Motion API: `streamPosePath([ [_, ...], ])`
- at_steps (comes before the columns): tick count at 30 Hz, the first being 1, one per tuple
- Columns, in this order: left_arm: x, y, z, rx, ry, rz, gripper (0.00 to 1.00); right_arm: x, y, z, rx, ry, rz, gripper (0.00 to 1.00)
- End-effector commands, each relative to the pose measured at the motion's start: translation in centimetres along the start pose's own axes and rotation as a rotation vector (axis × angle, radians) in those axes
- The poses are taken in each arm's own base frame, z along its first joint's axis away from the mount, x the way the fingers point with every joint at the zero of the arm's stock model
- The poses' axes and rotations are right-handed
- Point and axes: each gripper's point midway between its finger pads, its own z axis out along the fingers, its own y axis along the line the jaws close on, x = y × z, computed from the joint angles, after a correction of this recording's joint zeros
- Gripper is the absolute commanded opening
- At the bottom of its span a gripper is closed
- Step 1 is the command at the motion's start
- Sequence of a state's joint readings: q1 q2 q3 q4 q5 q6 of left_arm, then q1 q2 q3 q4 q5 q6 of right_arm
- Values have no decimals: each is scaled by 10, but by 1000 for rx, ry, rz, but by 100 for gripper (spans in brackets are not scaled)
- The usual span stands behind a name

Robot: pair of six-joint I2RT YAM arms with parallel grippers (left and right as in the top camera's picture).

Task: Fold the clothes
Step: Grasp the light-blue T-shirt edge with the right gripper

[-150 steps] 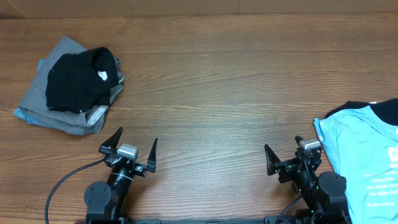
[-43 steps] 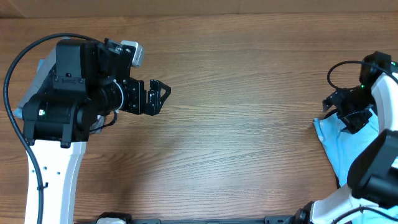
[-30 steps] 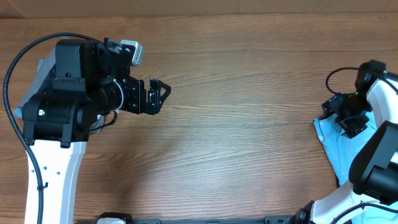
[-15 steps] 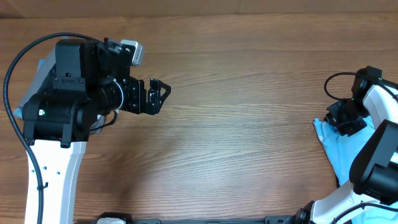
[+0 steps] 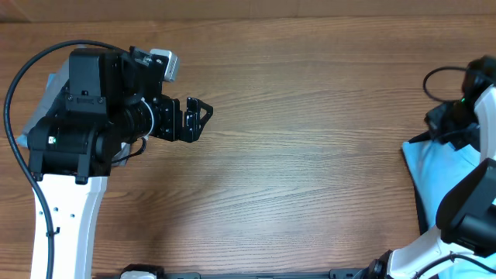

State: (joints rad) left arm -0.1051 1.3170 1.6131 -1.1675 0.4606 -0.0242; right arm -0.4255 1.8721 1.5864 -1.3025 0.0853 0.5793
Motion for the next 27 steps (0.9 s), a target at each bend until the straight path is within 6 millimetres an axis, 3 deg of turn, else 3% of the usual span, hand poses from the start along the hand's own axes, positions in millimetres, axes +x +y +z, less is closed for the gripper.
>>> streamPosePath([
  [1,-7,-7,-5,16,-21,11,100,-8,2,-21,-36,-47,-18,4],
  [7,-9,-6,-5,13,-29,15,100,-8,5,-20,-52,-50,-37,4],
  [11,-11,-6,-5,13,-37,19,100,-14,26,-49,-184,-71,-105,4],
  [13,-11,-6,-5,13,-38,19,100,-15,27,-63,-193,-79,-106,4],
  [16,-11,-6,-5,13,-37,19,100,-6,27,-60,-174,-49,-120,4],
  [19,-11,-6,-5,13,-38,19,100,14,28,-43,-141,5,-153,5],
  [22,-11,-6,-5,13,-38,19,100,33,24,-16,-84,51,-184,17],
  [23,-11,-6,-5,13,-37,19,100,35,22,-7,-66,52,-188,26],
  [25,-11,-6,-5,13,-37,19,100,38,17,15,-48,53,-175,29],
  [27,-11,-6,-5,13,-36,18,100,35,10,36,-53,54,-115,40],
])
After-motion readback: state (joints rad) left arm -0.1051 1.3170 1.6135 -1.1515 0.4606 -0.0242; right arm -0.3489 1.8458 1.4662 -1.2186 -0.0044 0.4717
